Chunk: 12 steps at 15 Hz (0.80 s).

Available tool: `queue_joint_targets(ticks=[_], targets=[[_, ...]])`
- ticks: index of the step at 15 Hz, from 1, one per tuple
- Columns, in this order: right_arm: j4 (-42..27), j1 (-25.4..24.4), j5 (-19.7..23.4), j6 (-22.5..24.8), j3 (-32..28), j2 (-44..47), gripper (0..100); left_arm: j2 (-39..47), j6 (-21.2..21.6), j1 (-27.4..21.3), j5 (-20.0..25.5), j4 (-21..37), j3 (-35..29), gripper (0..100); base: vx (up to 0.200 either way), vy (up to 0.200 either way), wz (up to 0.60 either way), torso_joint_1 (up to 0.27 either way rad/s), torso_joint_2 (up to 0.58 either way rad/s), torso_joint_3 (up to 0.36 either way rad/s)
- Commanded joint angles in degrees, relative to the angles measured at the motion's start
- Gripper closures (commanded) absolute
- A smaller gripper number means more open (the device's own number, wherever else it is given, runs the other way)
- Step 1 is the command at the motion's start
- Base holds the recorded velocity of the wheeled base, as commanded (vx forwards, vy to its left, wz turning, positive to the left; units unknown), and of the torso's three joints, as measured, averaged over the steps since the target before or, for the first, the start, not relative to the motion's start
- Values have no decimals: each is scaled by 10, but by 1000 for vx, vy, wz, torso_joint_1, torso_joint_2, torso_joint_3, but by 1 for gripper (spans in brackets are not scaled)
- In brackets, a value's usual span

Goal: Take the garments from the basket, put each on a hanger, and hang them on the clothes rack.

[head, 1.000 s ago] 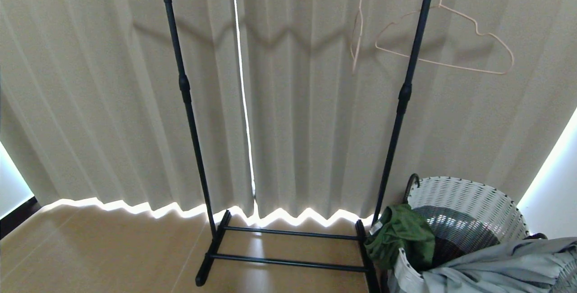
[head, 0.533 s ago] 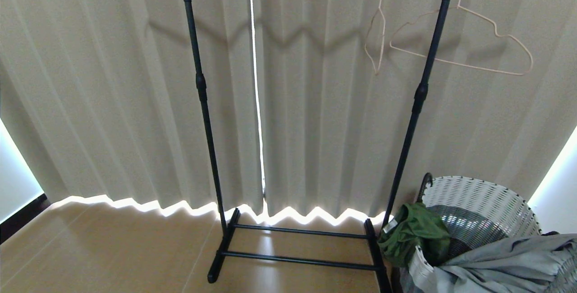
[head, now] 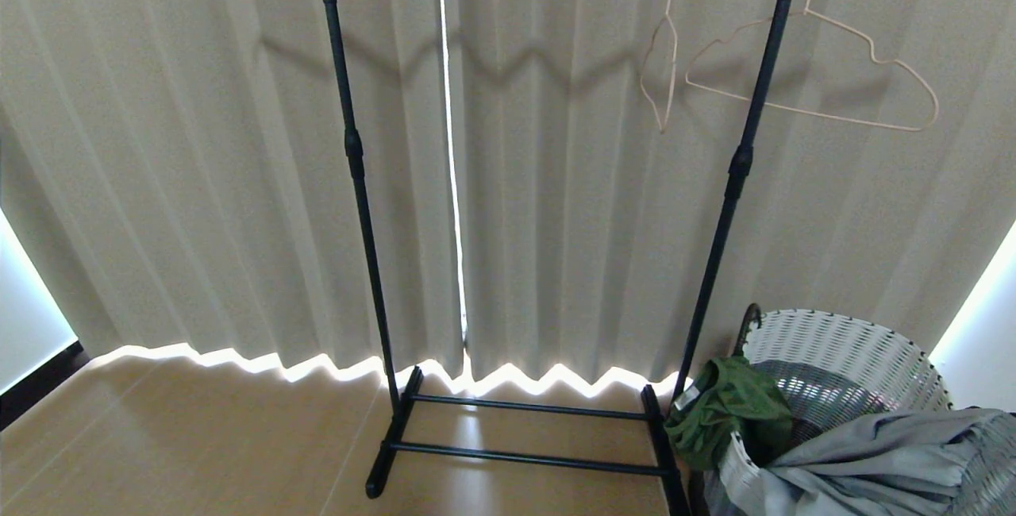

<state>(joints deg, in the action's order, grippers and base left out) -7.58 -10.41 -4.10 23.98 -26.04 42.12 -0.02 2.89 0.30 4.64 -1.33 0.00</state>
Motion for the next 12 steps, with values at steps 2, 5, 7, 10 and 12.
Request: queue_joint_targets(ticks=[2,5,7,10,12], targets=[[3,-32,8,-2,-16,21,100,0,-3,0,31,-2,-16,0,0,0,0,0,0,0],[4,-52,29,-8,-56,52,100,58,-3,0,66,15,-118,0,0,0,0,0,0,0],[5,-97,29,-57,-87,80,100,152,-5,-5,66,14,-184,0,0,0,0,0,0,0],[5,-170,31,-156,-150,136,100,320,-8,-35,67,-13,-235,0,0,0,0,0,0,0],[5,-210,38,-209,-188,174,100,420,-33,-76,67,-84,-238,0,0,0,0,0,0,0]])
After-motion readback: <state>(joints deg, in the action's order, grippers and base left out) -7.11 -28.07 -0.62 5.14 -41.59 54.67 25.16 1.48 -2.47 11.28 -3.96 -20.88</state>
